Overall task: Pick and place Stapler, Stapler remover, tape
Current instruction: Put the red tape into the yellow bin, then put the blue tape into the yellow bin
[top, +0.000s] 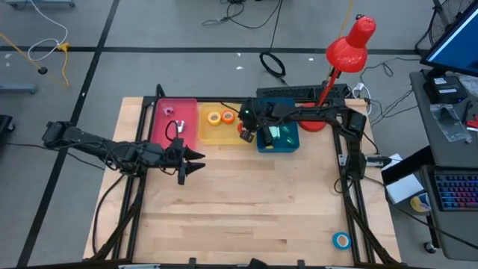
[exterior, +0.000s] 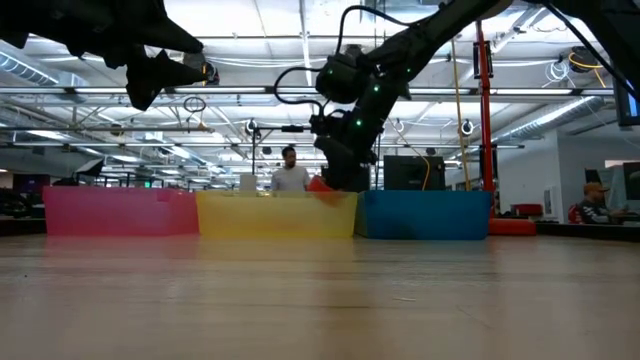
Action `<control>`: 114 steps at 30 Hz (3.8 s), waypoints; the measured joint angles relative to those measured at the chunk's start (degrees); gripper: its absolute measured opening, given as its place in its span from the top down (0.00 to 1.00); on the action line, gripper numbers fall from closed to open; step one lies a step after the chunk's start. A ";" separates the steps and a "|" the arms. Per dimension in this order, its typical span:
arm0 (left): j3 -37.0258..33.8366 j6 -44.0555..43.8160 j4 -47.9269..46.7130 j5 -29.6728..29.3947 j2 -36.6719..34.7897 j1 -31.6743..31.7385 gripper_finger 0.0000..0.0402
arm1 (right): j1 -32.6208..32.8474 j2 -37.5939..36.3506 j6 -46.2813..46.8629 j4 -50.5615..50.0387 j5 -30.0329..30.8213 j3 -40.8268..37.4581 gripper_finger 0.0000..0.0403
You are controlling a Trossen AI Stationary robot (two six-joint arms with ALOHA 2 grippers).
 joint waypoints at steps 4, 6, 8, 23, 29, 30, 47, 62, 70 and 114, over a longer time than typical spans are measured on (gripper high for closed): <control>0.02 -0.41 -0.02 0.00 0.00 0.00 0.51 | -0.31 0.00 -0.85 0.01 0.07 0.00 0.86; 0.02 -0.41 -0.04 0.00 0.00 0.00 0.51 | -0.31 0.00 -0.91 0.02 0.07 0.00 0.83; 0.02 -0.41 -0.04 0.00 0.00 0.00 0.51 | -0.31 0.00 -1.14 0.00 0.00 0.00 0.82; 0.02 -0.59 -0.35 0.05 0.00 0.00 0.51 | 0.58 0.00 -6.79 1.29 -3.43 0.00 0.80; 0.04 -0.59 -1.30 2.25 0.00 0.00 0.51 | 1.27 0.00 -8.41 1.29 -4.62 0.00 0.80; 0.04 -0.59 -1.38 2.61 0.00 0.00 0.51 | 1.40 0.00 -8.52 1.30 -4.72 0.00 0.80; 0.04 0.68 -1.57 4.96 0.00 -0.07 0.51 | 3.08 0.00 -12.44 1.33 -4.57 0.00 0.80; 0.04 1.29 -1.55 4.97 0.01 -0.06 0.51 | 3.04 -0.18 -12.71 3.31 -2.94 0.00 0.80; 0.04 1.28 -1.53 4.98 0.01 -0.07 0.51 | 3.13 -0.26 -16.07 7.20 0.69 0.00 0.80; 0.04 5.17 -3.12 5.49 0.02 -0.09 0.51 | 73.43 -35.52 58.00 -32.95 -26.94 -25.34 0.80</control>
